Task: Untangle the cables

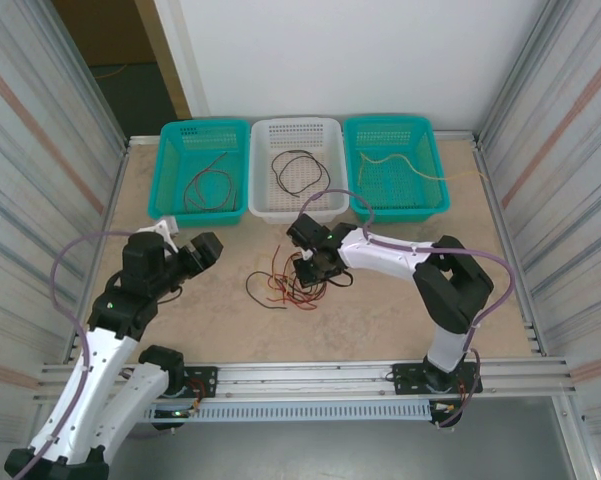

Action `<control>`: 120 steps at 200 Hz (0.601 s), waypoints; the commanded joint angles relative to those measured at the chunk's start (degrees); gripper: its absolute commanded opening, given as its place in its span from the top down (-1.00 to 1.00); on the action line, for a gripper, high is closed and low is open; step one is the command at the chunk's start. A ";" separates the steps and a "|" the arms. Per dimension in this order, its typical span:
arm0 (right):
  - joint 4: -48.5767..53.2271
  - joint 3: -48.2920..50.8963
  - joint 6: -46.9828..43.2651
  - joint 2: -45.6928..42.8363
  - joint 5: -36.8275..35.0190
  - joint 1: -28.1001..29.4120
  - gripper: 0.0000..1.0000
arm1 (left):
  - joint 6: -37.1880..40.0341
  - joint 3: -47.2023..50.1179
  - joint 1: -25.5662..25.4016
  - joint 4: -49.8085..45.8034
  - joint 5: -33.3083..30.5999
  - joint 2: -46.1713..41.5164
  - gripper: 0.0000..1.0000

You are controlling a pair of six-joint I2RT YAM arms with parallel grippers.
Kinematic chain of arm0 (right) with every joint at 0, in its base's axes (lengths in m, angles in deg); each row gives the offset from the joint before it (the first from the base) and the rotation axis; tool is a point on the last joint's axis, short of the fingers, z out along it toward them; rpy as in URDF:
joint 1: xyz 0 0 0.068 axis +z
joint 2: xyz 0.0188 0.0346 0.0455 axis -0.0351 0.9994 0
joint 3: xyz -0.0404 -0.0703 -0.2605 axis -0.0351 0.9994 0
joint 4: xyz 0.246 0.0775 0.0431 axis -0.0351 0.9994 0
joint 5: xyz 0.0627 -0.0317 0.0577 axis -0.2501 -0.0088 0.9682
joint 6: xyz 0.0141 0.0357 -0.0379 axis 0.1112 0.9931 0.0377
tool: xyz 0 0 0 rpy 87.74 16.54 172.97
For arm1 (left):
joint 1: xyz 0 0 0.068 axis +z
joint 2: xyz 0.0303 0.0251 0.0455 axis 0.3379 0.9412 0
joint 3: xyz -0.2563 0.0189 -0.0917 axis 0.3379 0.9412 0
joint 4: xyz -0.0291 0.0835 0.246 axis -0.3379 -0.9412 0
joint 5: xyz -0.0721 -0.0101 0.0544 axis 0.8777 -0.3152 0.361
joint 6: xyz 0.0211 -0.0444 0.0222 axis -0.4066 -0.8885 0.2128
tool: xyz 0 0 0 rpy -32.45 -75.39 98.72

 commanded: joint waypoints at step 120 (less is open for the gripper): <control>-5.30 -2.40 -3.29 -32.66 5.96 2.30 0.97 | 1.40 3.98 -9.37 27.31 17.83 3.71 -0.30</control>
